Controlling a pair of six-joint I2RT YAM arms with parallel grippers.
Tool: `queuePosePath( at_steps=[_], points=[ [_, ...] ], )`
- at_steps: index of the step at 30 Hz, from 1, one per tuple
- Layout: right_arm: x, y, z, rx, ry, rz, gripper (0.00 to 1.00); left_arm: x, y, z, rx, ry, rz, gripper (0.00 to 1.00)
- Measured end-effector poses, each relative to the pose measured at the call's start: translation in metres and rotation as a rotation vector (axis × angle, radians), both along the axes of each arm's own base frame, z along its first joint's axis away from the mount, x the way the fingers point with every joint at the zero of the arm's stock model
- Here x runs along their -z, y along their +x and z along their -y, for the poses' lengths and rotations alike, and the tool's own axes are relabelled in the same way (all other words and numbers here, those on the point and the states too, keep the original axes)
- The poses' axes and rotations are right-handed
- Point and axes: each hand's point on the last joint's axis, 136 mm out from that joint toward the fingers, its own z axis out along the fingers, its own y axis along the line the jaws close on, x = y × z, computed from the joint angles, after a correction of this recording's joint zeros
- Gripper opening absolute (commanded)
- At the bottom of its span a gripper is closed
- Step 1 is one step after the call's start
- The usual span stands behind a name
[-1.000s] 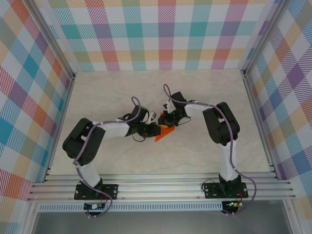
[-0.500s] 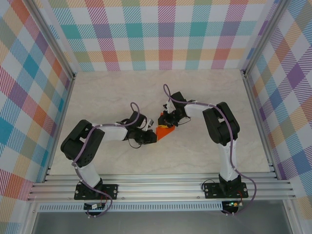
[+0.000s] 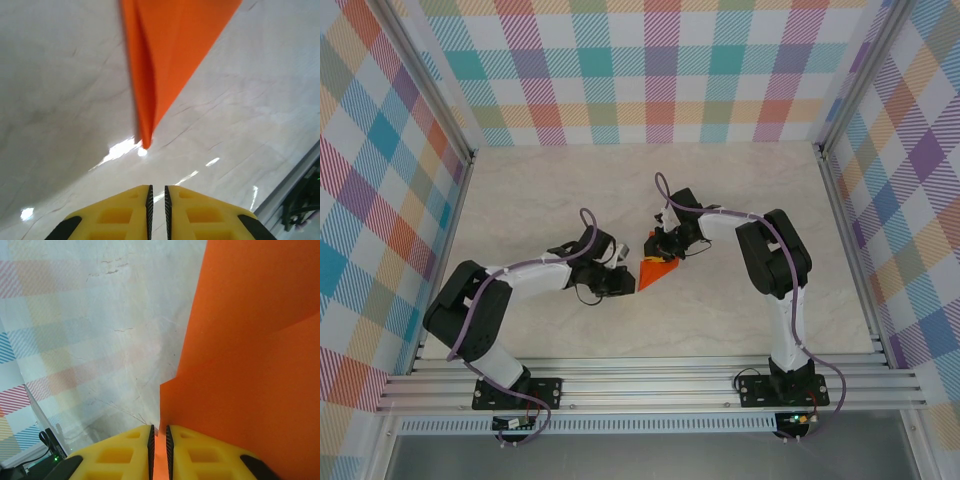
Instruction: Fold a paper plane with a square sheet of paper (pick it up from the middle)
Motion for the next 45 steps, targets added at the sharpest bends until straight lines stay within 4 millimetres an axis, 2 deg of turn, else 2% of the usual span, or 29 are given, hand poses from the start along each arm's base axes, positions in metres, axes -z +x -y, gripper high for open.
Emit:
queuePosePath(
  at_steps=[3,5,8,14,23,27,33,40,42,45],
  points=[
    [0.0,0.0,0.0,0.0,0.0,0.0,0.18,-0.02,0.021,0.014,-0.006,-0.049,0.062,0.16],
    [0.0,0.0,0.0,0.0,0.001,0.0,0.18,-0.027,0.032,0.024,-0.005,-0.08,0.086,0.16],
    [0.0,0.0,0.0,0.0,0.001,-0.001,0.18,-0.021,0.042,0.035,0.0,-0.11,0.081,0.16],
    [0.0,0.0,0.0,0.0,0.001,-0.001,0.18,0.008,0.04,0.038,0.009,-0.093,0.019,0.15],
    [0.0,0.0,0.0,0.0,0.002,-0.001,0.19,0.037,0.04,0.035,0.001,-0.044,-0.025,0.11],
    [-0.002,0.0,-0.001,-0.001,0.003,-0.002,0.2,0.038,0.04,0.034,-0.001,-0.034,-0.023,0.06],
    [-0.007,0.006,0.007,0.022,-0.003,0.01,0.21,0.039,0.04,0.034,-0.001,-0.046,-0.01,0.03],
    [-0.047,0.016,0.036,0.102,0.03,0.099,0.19,0.039,0.04,0.035,-0.001,-0.057,-0.001,0.03],
    [-0.05,0.011,0.036,0.104,0.045,0.102,0.19,0.039,0.04,0.035,-0.001,-0.057,0.0,0.03],
    [-0.042,-0.004,0.027,0.077,0.047,0.077,0.19,0.039,0.04,0.035,-0.001,-0.058,-0.001,0.03]
  ],
)
